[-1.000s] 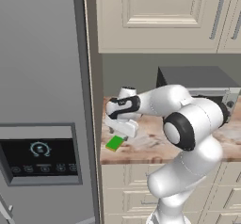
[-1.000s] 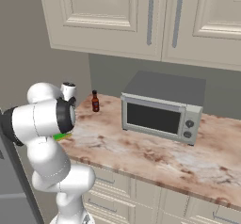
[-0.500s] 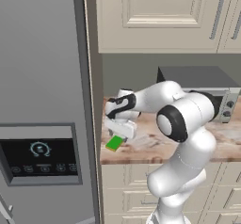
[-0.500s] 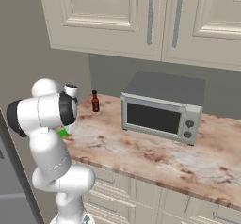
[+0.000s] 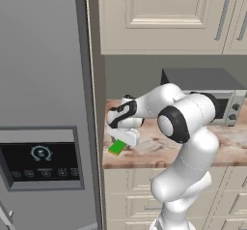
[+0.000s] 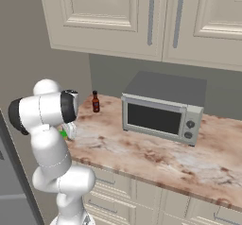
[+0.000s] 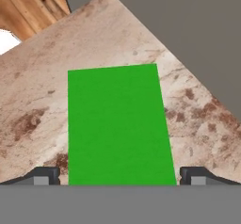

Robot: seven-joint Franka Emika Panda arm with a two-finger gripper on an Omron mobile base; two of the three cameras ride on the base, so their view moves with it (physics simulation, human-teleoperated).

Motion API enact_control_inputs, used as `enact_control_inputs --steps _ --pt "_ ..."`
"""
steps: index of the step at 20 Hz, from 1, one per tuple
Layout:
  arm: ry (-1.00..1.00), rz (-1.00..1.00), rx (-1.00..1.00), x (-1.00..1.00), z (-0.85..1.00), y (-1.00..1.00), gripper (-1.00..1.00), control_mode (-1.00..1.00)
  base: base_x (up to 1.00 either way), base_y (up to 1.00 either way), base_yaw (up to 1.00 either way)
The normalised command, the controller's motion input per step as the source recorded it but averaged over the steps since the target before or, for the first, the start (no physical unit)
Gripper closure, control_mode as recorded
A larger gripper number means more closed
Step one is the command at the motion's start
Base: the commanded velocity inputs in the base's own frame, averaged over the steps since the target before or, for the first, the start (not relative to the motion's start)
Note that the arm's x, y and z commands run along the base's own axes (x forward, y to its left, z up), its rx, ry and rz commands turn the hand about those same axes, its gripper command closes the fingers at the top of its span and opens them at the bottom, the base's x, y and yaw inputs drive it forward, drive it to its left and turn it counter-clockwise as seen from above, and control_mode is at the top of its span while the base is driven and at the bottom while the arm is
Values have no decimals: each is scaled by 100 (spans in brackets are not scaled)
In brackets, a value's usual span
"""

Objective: Place the sponge inside the microwave to prepare for sanitizing.

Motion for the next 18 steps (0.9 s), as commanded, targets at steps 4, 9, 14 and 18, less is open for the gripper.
enact_control_inputs --steps 4,9,14,18 --pt "-6 0 0 0 -16 4 -100 -100 0 0 0" --pt "-6 0 0 0 -9 3 100 -100 0 0 0" --pt "0 0 0 0 0 0 100 -100 0 0 0" --pt "0 -8 -1 -1 10 -6 100 -100 0 0 0"
